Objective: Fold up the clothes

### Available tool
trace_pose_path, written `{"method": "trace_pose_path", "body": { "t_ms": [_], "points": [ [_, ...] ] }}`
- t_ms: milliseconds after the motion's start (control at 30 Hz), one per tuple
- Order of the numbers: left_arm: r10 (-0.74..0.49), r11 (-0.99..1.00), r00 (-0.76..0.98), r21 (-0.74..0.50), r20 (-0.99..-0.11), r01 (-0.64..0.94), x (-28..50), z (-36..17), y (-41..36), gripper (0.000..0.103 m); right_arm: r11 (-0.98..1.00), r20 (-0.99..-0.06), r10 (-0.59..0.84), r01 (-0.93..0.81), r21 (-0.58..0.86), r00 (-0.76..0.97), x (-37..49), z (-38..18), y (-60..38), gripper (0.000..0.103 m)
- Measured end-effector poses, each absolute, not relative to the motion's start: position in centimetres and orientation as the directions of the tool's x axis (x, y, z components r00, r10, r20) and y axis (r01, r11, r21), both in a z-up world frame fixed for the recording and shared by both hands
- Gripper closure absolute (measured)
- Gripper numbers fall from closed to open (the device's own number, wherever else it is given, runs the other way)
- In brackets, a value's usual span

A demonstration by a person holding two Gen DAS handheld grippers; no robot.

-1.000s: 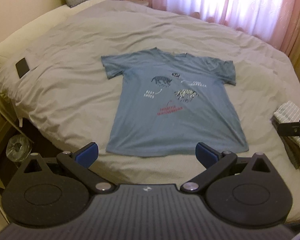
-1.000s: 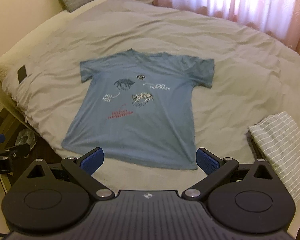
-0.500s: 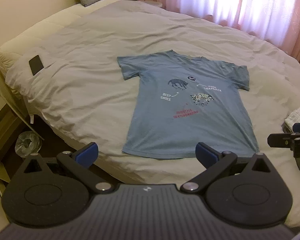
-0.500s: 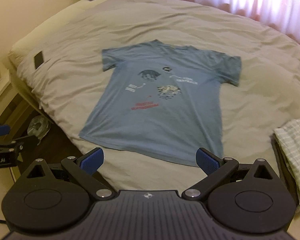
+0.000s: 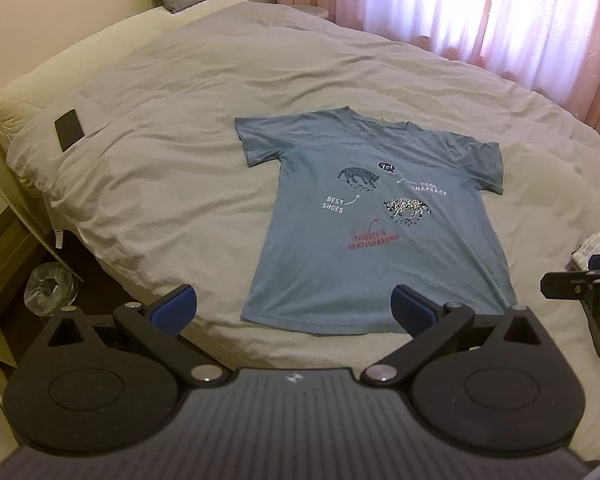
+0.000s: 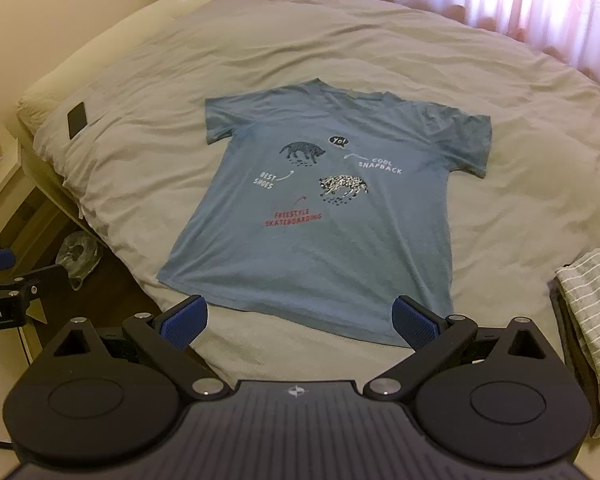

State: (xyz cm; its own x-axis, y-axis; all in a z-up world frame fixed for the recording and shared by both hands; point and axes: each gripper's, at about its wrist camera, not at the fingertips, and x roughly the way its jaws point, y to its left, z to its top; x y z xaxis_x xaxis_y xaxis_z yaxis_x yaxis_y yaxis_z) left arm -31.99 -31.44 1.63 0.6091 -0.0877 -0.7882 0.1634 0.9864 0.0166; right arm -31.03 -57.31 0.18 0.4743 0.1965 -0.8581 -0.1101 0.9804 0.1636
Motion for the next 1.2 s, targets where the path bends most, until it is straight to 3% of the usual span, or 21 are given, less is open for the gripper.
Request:
{"method": "trace_pose_path", "body": {
  "t_ms": [267, 500, 633, 900, 967, 1200],
  "points": [
    [-0.163, 0.963, 0.582, 0.000, -0.797, 0.270, -24.4, -0.2, -31.1, 0.001, 0.990, -0.856, 0.128, -0.007, 0.144, 0.502, -28.2, 0.0, -58.1, 0.002],
    [-0.294, 0.895, 0.532, -0.034, -0.794, 0.444, -11.6, -2.5, -27.8, 0.001, 0.999, -0.808, -0.023, 0.047, 0.006, 0.589, -22.7, -0.9, -55.2, 0.002],
    [-0.362, 0.827, 0.482, -0.037, -0.798, 0.561, -4.3, -2.5, -24.7, 0.001, 0.983, -0.808, -0.116, 0.184, -0.010, 0.578, -18.3, -1.9, -52.0, 0.002],
    [-0.428, 0.598, 0.435, 0.112, -0.792, 0.793, 5.9, -3.5, -21.7, 0.004, 0.981, -0.772, -0.153, 0.187, -0.046, 0.616, -11.5, -0.9, -43.8, 0.002],
    [-0.423, 0.561, 0.433, 0.145, -0.796, 0.815, 7.3, -3.9, -21.5, 0.011, 0.982, -0.766, -0.152, 0.181, -0.047, 0.625, -10.6, -1.0, -42.8, 0.002],
    [-0.368, 0.477, 0.448, 0.248, -0.814, 0.843, 8.6, -4.3, -21.2, 0.021, 0.993, -0.759, -0.109, 0.107, -0.052, 0.642, -8.3, -2.3, -40.6, 0.003]
  ]
}}
